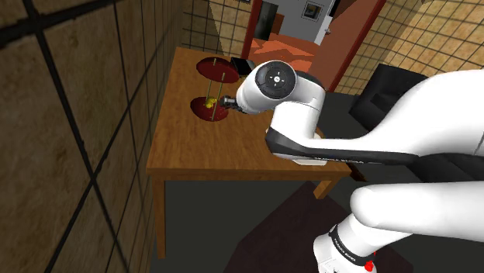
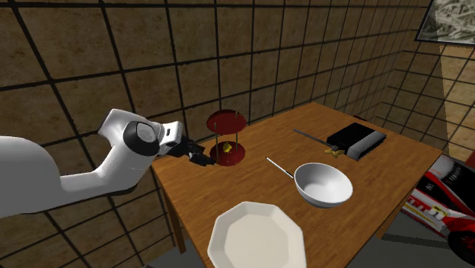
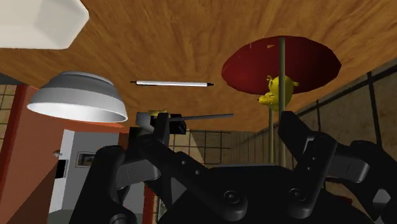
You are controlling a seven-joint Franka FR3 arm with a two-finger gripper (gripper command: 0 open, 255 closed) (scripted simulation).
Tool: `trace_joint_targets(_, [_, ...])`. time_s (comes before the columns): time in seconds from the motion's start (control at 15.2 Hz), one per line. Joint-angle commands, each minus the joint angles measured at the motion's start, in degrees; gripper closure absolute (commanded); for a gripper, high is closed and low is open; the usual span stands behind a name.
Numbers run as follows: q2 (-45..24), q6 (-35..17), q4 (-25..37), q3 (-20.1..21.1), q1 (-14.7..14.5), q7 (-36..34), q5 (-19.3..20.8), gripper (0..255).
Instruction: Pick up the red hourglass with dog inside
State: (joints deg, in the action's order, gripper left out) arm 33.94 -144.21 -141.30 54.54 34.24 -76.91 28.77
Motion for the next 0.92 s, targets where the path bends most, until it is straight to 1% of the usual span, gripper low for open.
trace_joint_targets(0.0, [-0.76, -0.91, 3.71, 9.32, 9.62, -9.05, 4.78, 0])
trace_joint_targets(0.13, [0.07, -0.94, 8.04, 18.75, 19.79, -16.27, 8.01, 0])
trace_joint_targets(0.2, [1.13, -0.79, 10.36, 23.15, 24.72, -19.32, 8.96, 0])
trace_joint_targets(0.33, [4.57, -0.37, 15.22, 30.69, 33.74, -24.14, 9.3, 0])
trace_joint_targets(0.4, [6.63, -0.03, 17.71, 33.62, 37.58, -26.05, 8.97, 0])
trace_joint_targets(0.86, [9.51, -2.98, 16.19, 37.37, 40.5, -29.36, 8.44, 0])
